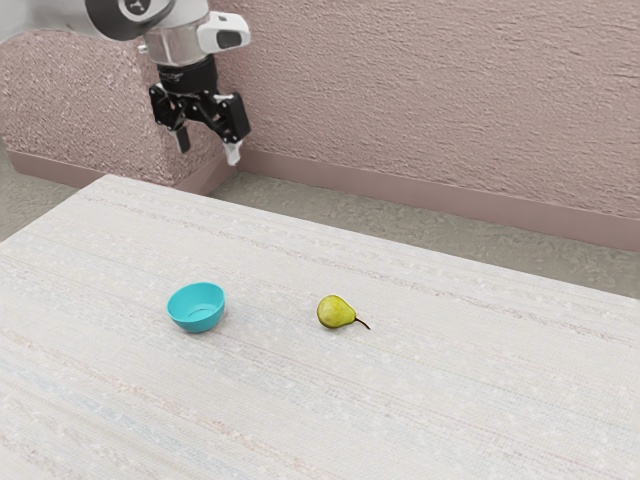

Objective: Place the pear in the bowl.

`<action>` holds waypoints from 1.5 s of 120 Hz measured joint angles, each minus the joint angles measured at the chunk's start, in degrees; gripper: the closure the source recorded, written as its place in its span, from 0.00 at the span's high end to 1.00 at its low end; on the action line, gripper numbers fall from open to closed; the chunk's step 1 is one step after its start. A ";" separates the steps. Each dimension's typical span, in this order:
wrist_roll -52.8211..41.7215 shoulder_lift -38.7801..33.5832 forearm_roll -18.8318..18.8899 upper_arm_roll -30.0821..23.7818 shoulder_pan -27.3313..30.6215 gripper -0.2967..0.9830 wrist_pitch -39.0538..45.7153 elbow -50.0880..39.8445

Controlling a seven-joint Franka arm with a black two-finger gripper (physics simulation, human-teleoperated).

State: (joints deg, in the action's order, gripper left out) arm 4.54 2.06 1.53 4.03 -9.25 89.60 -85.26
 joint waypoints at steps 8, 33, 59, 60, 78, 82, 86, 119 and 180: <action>0.26 -0.04 -0.08 0.00 0.89 0.77 0.31 -0.07; 1.99 -1.09 -0.02 -1.71 5.46 0.77 3.88 -4.41; 22.60 -0.14 -0.11 -4.51 9.73 0.77 8.65 -7.50; 23.52 0.12 -0.10 -4.55 9.76 0.77 8.88 -7.58; 38.05 6.59 0.09 -5.23 3.44 0.77 13.27 -8.28; 40.82 7.75 0.14 -5.30 2.23 0.77 14.26 -8.44; 43.44 9.03 0.17 -5.37 1.81 0.77 15.37 -8.52; 60.27 17.29 0.23 -6.21 1.98 0.77 23.35 -8.63; 77.07 27.85 0.16 -6.23 1.78 0.77 30.78 -2.84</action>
State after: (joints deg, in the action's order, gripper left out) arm 81.61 29.91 1.68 -2.20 -7.46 120.38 -88.10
